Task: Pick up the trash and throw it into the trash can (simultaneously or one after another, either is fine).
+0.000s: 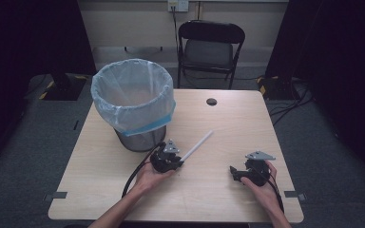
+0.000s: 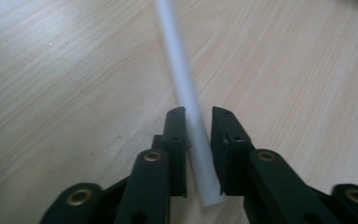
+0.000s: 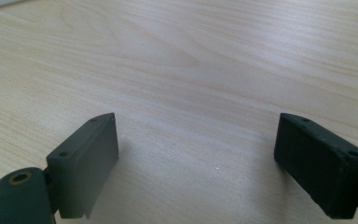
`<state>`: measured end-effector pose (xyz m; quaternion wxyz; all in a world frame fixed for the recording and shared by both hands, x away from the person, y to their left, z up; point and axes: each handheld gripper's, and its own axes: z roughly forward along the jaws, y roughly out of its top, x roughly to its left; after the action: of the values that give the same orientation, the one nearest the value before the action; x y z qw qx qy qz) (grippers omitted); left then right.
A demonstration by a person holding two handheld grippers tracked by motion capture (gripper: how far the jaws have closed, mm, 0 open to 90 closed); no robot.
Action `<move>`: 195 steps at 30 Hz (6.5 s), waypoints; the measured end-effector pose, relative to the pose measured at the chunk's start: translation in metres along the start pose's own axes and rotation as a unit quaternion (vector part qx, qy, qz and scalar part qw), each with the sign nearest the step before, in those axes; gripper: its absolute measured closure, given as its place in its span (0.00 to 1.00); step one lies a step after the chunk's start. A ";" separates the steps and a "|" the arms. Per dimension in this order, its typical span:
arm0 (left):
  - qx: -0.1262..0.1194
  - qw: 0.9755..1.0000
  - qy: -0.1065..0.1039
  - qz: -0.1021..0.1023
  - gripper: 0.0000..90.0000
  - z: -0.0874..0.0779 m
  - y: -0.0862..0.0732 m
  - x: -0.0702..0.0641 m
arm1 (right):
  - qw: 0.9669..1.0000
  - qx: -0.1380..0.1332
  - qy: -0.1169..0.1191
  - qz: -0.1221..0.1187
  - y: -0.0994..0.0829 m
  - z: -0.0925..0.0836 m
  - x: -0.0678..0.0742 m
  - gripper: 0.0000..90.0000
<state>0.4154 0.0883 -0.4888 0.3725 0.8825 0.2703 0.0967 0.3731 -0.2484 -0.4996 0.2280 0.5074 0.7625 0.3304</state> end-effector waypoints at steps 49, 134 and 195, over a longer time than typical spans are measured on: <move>-0.106 0.992 -0.067 0.012 0.90 -0.058 0.031 -0.018 | 1.000 0.001 0.002 -0.003 0.000 0.000 -0.001 0.14; -0.308 0.951 0.023 0.000 0.90 -0.250 0.087 0.066 | 1.000 0.001 0.002 -0.002 0.001 0.001 0.000 0.13; -0.288 0.954 0.050 -0.068 0.18 -0.258 0.072 0.122 | 1.000 0.001 0.002 -0.003 0.001 0.001 0.000 0.13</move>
<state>0.4503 0.2694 -0.2600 0.6026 0.7113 0.3083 0.1896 0.3748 -0.2478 -0.4997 0.2269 0.5052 0.7646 0.3297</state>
